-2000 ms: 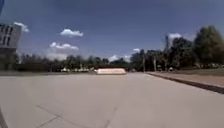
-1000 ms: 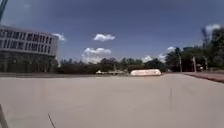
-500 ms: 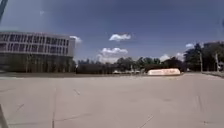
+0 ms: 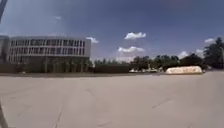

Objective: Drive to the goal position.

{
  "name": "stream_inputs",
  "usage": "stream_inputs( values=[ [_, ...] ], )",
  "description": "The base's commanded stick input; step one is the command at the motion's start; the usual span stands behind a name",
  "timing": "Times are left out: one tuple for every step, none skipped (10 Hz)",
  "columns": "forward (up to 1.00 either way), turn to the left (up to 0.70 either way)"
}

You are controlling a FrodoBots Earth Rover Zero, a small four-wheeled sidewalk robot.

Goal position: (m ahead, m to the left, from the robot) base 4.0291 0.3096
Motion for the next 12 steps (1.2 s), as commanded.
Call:
stream_inputs(
  values=[
    [1.0, 0.43],
    [1.0, 0.43],
    [1.0, 0.43],
    [1.0, 0.43],
    [1.0, 0.43],
    [1.0, 0.43],
    [1.0, 0.43],
    [1.0, 0.43],
    [1.0, 0.43],
    [1.0, 0.43],
    [1.0, 0.43],
    [1.0, 0.43]
  ],
)
